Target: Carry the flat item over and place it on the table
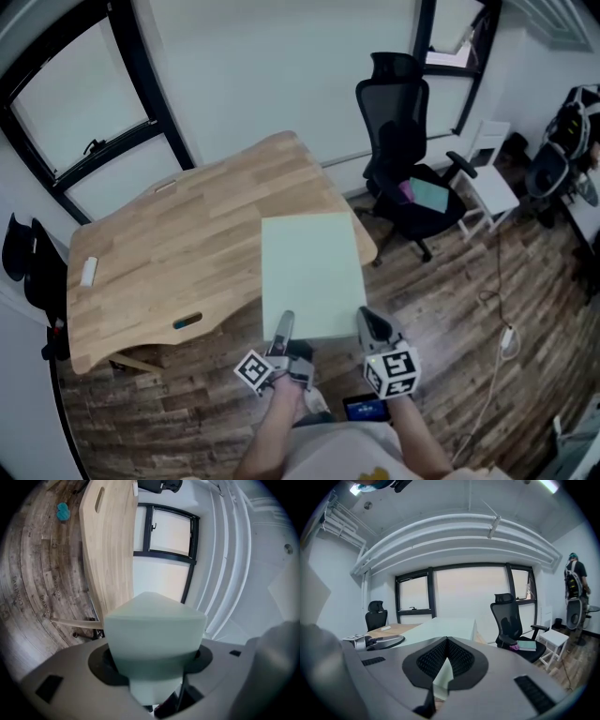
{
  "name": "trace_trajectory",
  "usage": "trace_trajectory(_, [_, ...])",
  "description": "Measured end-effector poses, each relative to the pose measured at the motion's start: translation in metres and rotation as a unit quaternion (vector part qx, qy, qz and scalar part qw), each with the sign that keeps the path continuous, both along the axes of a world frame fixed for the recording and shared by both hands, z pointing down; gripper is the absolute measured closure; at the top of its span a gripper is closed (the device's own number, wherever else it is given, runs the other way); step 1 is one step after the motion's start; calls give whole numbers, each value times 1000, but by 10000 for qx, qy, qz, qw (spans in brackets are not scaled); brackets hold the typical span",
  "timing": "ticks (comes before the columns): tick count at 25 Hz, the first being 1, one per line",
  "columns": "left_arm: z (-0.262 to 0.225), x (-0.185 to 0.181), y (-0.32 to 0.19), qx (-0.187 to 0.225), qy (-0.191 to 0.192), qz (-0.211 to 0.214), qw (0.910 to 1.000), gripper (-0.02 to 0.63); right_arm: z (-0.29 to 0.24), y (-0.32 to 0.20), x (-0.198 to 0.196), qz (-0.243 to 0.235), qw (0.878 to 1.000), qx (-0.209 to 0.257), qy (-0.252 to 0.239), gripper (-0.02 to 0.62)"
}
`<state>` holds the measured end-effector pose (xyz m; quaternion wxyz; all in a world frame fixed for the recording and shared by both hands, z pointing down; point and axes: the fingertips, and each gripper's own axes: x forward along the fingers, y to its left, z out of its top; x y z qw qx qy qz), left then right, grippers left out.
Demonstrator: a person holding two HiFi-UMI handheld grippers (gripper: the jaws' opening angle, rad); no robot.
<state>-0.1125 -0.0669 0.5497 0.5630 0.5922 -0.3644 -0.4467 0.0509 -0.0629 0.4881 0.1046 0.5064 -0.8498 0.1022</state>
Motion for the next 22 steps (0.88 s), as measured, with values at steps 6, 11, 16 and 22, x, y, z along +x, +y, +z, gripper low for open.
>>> trace_trajectory(6, [10, -8, -16, -76, -2, 127, 9999, 322, 9, -11, -12, 80, 9999, -93, 59, 597])
trace_trajectory(11, [9, -14, -24, -45, 67, 129, 9999, 323, 10, -17, -17, 107, 9999, -66, 80, 597])
trace_trajectory(16, [15, -17, -31, -85, 13, 125, 9999, 322, 11, -21, -21, 52, 9999, -65, 132, 597])
trace_trajectory(22, [11, -17, -43, -27, 79, 119, 9999, 322, 14, -30, -17, 73, 9999, -116, 84, 597])
